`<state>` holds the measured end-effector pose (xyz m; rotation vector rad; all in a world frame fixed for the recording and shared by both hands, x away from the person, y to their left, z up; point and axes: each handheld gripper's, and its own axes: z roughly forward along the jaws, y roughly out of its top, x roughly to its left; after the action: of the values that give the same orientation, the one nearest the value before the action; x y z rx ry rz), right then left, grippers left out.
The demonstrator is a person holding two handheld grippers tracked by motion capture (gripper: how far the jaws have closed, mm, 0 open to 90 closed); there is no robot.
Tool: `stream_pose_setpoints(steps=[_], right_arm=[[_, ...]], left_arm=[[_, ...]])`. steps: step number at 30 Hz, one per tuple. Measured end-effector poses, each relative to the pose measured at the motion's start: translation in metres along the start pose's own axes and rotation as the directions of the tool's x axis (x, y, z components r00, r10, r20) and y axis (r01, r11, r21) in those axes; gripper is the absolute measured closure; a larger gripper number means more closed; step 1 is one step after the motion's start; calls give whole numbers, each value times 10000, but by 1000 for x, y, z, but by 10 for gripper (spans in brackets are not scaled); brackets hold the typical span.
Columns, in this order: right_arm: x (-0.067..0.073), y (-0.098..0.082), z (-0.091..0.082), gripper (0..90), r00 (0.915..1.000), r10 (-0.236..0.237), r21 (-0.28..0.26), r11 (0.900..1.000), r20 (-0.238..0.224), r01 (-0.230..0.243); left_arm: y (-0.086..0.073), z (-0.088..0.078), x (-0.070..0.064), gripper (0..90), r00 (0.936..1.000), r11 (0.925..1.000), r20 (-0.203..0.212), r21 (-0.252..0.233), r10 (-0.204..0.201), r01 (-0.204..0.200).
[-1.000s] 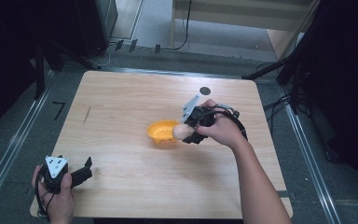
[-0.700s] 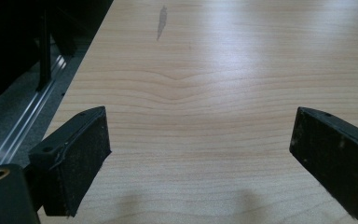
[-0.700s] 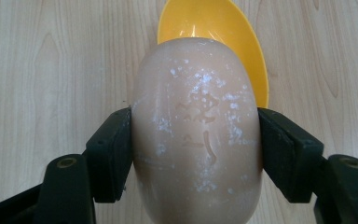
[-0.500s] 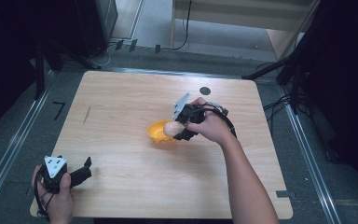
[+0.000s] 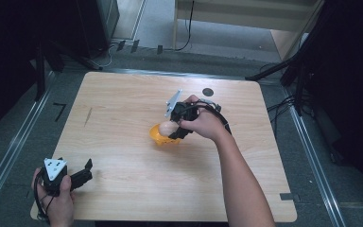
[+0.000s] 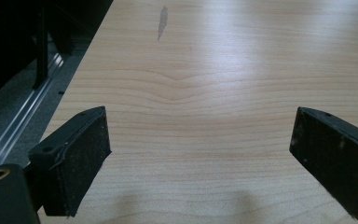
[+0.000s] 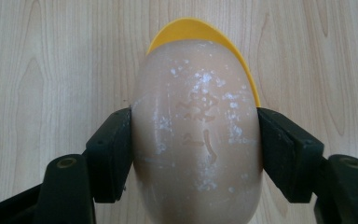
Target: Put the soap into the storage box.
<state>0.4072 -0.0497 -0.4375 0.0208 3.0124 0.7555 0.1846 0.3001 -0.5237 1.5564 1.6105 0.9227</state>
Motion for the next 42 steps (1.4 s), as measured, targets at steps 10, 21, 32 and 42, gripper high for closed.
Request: stream_pose_setpoints(steps=[10, 21, 32, 42], right_arm=[[-6, 6, 14, 327, 9997, 31, 181, 9998, -231, -27], [-10, 4, 21, 326, 9988, 199, 291, 9994, -458, -186], [-12, 2, 15, 304, 9968, 588, 32, 9983, -537, -587], [-8, -12, 9, 210, 9941, 1040, -456, 9934, -312, -1054]], left_arm=[[0, 0, 0, 51, 10000, 10000, -13, -17, -35, 35], [0, 0, 0, 51, 10000, 10000, -10, -9, -11, 11], [0, 0, 0, 51, 10000, 10000, -34, 10, 3, -3], [0, 0, -1, 51, 10000, 10000, -32, 20, 40, -39]])
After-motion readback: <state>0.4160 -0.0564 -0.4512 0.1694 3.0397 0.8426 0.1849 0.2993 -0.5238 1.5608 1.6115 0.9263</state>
